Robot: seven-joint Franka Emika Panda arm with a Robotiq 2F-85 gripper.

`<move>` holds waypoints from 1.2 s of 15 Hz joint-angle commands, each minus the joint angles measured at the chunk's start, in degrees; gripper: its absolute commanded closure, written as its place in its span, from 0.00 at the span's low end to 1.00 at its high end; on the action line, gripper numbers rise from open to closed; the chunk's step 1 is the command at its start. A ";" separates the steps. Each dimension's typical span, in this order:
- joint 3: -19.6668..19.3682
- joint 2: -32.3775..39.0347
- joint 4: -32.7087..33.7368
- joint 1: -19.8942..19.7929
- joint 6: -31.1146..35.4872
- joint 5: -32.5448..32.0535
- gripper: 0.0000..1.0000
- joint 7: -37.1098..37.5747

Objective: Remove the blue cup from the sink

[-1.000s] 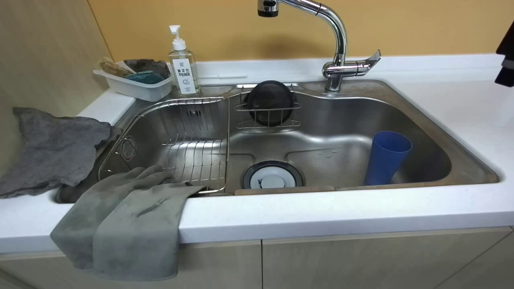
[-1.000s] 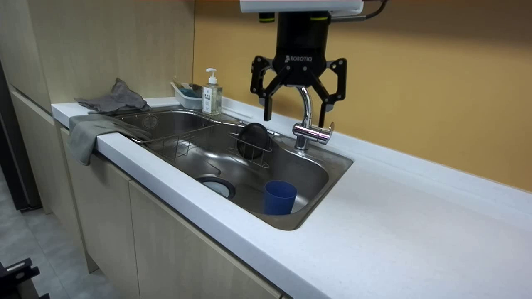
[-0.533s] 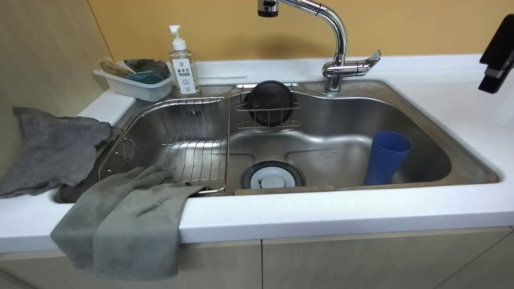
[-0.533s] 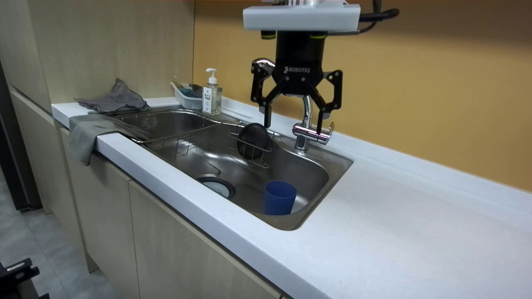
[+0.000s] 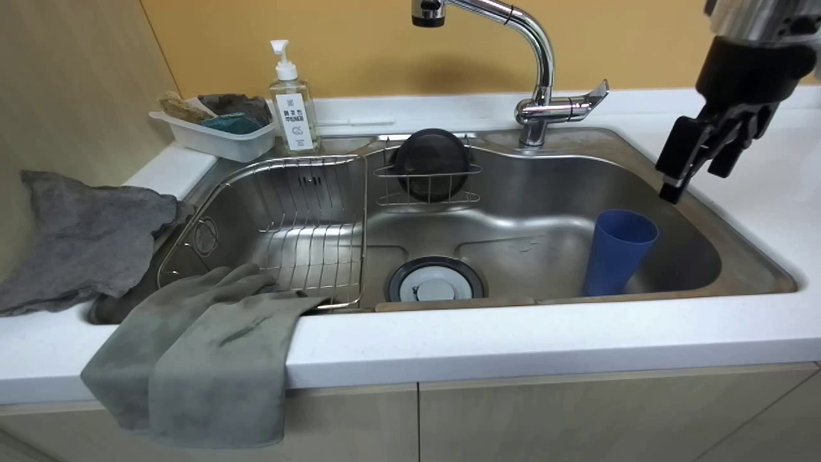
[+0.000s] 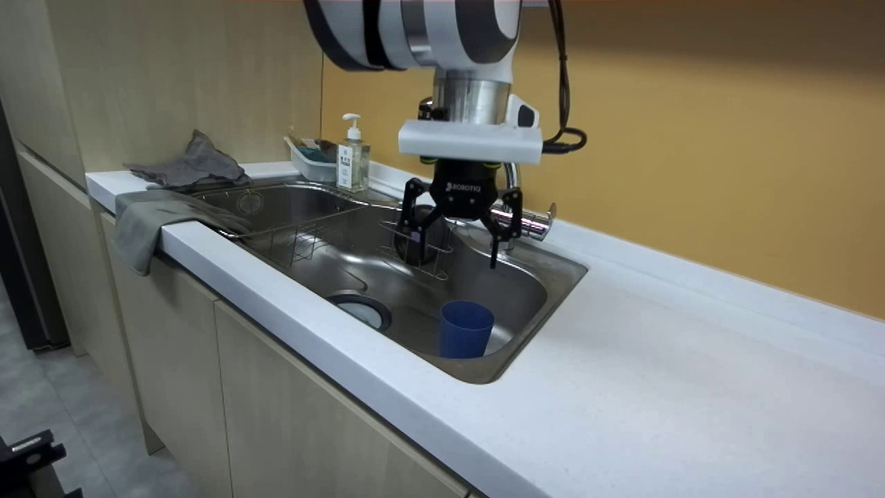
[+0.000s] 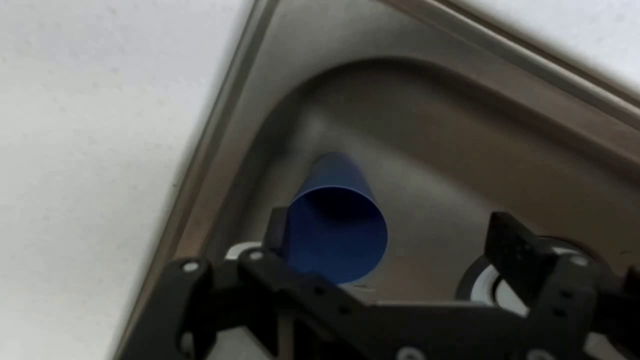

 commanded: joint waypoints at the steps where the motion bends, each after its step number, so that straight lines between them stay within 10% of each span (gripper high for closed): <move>1: 1.19 5.89 4.19 0.64 2.34 -0.36 0.00 -0.76; 18: 1.46 20.10 9.58 1.23 10.24 -1.72 0.00 -0.67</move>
